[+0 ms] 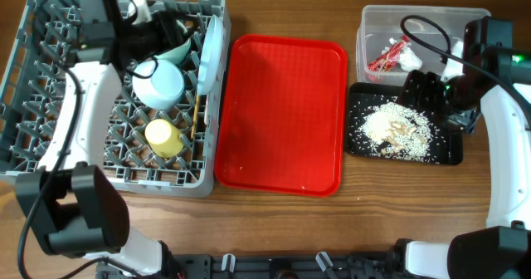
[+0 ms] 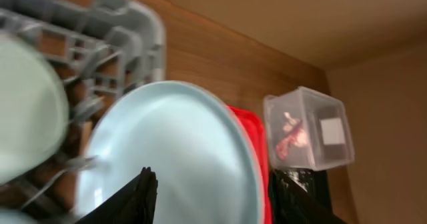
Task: Sort waste into correct bins and load items into the dishwasher rack
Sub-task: 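Stand the plate upright in the rack's right slots, then release the plate and withdraw the left gripper from the rack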
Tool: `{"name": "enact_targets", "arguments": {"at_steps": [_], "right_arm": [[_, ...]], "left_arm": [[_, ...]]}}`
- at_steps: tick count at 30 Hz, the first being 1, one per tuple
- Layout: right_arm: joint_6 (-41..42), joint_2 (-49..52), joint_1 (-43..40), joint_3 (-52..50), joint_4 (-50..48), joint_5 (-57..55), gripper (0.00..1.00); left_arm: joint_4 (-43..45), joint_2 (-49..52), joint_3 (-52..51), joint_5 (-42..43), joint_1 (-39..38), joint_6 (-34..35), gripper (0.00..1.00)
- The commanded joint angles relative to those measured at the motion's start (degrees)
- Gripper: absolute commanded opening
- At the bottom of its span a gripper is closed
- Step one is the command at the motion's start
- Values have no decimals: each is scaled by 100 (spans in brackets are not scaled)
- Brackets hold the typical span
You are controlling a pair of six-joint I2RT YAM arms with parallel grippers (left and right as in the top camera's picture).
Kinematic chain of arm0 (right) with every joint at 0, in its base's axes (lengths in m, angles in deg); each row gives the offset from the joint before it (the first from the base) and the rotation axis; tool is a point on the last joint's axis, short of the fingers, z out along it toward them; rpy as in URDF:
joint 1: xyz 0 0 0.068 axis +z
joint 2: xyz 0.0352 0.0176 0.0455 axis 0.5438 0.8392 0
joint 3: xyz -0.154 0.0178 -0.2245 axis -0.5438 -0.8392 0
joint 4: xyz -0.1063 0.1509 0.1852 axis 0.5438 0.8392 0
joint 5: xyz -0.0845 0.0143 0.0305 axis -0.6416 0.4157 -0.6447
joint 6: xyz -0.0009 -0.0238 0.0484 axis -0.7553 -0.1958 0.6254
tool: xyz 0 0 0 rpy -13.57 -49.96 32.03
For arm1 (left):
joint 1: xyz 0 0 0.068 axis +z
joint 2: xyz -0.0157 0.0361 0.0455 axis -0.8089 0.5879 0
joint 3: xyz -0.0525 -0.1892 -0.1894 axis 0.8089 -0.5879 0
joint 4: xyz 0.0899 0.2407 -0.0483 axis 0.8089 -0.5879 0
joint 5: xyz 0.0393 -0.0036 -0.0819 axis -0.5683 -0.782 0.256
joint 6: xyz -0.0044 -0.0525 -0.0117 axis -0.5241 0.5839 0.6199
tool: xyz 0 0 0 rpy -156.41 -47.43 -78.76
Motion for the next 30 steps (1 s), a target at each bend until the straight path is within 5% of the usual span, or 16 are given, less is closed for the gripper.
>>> {"name": "enact_targets", "arguments": {"at_steps": [1, 6, 9, 20, 30], "right_arm": [[-422, -85, 140, 111, -529, 822, 99], [-374, -83, 660, 109, -1692, 671, 100], [-378, -81, 1003, 79, -2422, 146, 100], [-328, -133, 1064, 26, -1661, -35, 100], [-238, -1488, 1064, -1329, -2253, -59, 100]], "left_arm": [[-610, -448, 96, -1010, 28, -549, 56], [-1700, -509, 96, -2472, -190, -745, 78], [-2293, -509, 96, -3340, -306, -745, 100], [-4105, -557, 87, -3720, -343, -614, 100], [-3458, -2135, -785, -3641, -715, -944, 100]]}}
